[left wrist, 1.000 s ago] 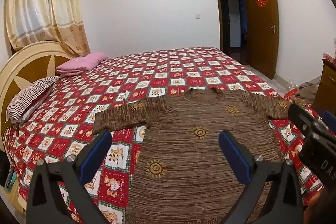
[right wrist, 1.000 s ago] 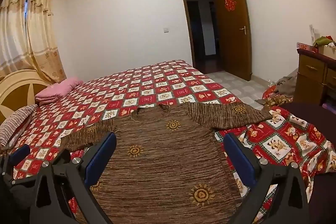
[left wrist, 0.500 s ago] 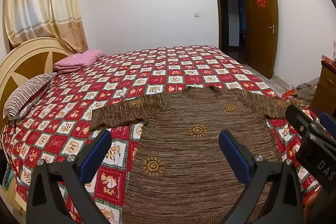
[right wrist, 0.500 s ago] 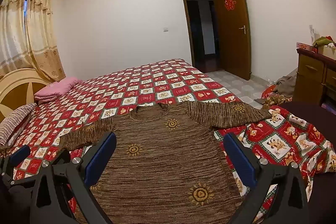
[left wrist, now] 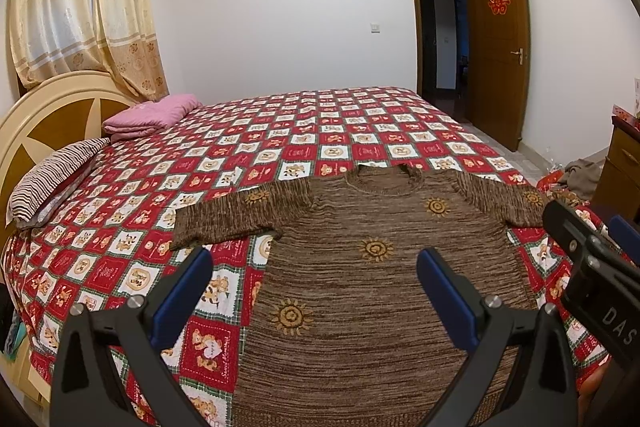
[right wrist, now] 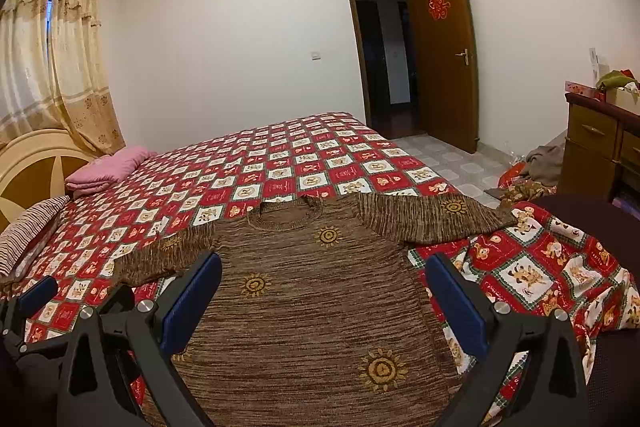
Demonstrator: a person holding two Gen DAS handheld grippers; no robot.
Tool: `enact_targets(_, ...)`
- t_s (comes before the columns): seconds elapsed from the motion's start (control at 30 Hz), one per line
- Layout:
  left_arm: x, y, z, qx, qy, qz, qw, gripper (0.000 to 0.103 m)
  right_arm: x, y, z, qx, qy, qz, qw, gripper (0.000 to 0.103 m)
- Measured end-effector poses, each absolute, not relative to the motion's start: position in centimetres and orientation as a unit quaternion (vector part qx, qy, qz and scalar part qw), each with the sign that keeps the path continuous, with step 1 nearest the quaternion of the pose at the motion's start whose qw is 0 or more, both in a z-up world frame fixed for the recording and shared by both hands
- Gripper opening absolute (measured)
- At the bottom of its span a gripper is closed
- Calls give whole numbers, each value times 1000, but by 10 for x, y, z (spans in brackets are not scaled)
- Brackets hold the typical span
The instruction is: Fold small clothes
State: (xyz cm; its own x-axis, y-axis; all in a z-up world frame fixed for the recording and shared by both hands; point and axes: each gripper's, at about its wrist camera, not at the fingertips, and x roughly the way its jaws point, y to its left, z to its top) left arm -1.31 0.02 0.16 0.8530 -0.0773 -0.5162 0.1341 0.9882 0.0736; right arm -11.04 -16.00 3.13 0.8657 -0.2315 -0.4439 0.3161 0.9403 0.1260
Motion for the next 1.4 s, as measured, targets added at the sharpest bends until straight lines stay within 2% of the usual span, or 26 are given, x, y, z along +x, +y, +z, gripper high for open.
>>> enact_targets(1.4, -13, -2, 0, 52, 270, -56, 960, 103, -111, -160, 29, 99, 218, -142, 961, 102)
